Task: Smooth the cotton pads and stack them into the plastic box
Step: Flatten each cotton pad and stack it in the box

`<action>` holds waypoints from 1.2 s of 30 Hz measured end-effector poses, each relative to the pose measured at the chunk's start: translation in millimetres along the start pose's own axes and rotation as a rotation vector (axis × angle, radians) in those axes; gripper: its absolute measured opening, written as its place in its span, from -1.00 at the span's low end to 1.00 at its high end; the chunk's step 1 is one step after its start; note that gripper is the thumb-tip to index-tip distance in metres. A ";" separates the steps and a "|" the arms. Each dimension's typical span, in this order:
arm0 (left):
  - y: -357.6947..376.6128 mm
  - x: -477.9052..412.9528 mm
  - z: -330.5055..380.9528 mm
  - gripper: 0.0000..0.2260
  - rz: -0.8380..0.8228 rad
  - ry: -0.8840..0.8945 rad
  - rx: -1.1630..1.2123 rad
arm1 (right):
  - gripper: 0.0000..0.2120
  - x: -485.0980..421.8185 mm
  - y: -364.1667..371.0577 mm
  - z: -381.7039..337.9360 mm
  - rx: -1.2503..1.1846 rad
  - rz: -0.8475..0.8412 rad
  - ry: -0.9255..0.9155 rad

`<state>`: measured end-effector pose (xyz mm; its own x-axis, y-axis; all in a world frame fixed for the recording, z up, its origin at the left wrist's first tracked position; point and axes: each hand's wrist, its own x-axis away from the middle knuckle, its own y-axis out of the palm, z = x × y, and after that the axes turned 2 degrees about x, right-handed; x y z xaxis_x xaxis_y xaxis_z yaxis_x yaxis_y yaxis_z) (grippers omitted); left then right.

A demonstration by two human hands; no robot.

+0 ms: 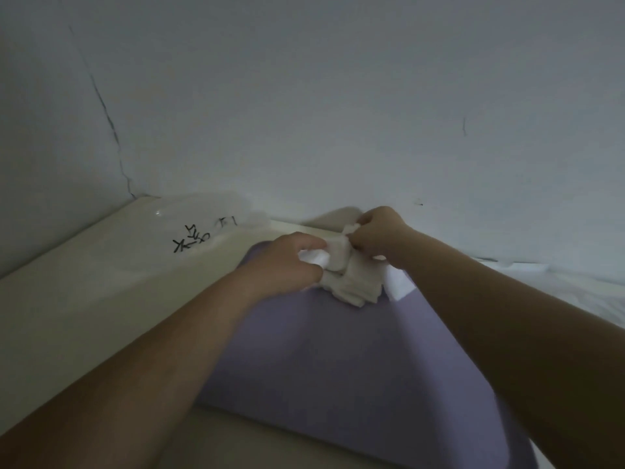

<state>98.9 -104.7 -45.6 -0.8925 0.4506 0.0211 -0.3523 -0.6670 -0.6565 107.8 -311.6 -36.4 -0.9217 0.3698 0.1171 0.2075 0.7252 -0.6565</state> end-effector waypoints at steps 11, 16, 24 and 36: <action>21.3 31.0 16.2 -0.51 -0.047 0.033 0.158 | -0.55 73.7 -45.1 20.0 -0.248 0.053 -0.044; 33.7 52.2 21.9 -0.50 -0.040 0.129 0.136 | -0.53 117.2 -58.3 53.9 0.097 0.144 -0.098; 26.7 88.3 40.1 -0.90 0.173 0.129 0.117 | -0.67 186.4 -47.5 80.3 0.064 0.399 -0.424; 65.2 113.6 64.3 -0.55 0.023 0.296 0.397 | -0.83 206.4 -42.2 97.7 -0.120 0.077 -0.398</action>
<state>-43.5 -135.1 -37.5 -0.8033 0.5441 -0.2424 -0.4651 -0.8272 -0.3154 -123.2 -322.6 -57.3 -0.9519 0.1894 -0.2409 0.2955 0.7754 -0.5581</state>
